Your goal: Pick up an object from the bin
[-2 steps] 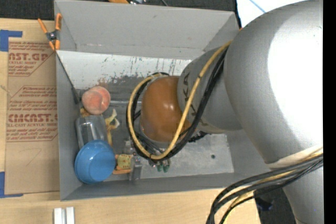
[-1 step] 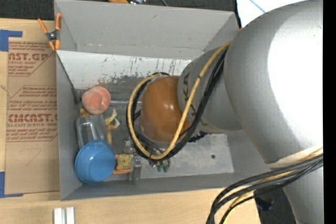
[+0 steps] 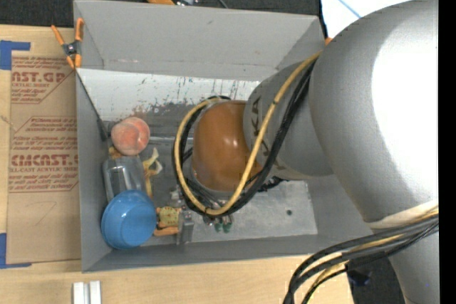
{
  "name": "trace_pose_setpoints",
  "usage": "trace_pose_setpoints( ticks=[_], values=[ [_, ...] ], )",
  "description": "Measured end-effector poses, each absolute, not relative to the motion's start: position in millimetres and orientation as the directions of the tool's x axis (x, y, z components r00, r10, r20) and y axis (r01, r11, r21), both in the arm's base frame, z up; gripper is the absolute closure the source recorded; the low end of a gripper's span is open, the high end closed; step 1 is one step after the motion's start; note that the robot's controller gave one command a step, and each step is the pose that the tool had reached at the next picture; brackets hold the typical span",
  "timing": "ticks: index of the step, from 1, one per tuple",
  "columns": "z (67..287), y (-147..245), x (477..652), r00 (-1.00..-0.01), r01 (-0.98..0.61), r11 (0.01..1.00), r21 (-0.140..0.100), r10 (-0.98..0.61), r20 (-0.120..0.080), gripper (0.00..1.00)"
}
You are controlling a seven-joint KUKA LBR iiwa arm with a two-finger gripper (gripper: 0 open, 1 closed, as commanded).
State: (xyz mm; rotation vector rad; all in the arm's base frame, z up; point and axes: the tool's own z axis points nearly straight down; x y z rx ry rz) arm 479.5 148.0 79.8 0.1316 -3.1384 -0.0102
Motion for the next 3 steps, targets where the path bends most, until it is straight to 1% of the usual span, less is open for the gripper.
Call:
trace_pose_setpoints(
  ticks=[1, 2, 3],
  values=[
    [134, 148, 479.8, -0.996, -0.084, 0.996, 0.007, -0.084, -0.001, 1.00],
    [115, 148, 478.8, -0.996, -0.084, 0.996, 0.005, -0.084, 0.003, 1.00],
    [172, 149, 480.3, -0.996, -0.085, 0.996, 0.008, -0.085, -0.003, 1.00]
  ],
)
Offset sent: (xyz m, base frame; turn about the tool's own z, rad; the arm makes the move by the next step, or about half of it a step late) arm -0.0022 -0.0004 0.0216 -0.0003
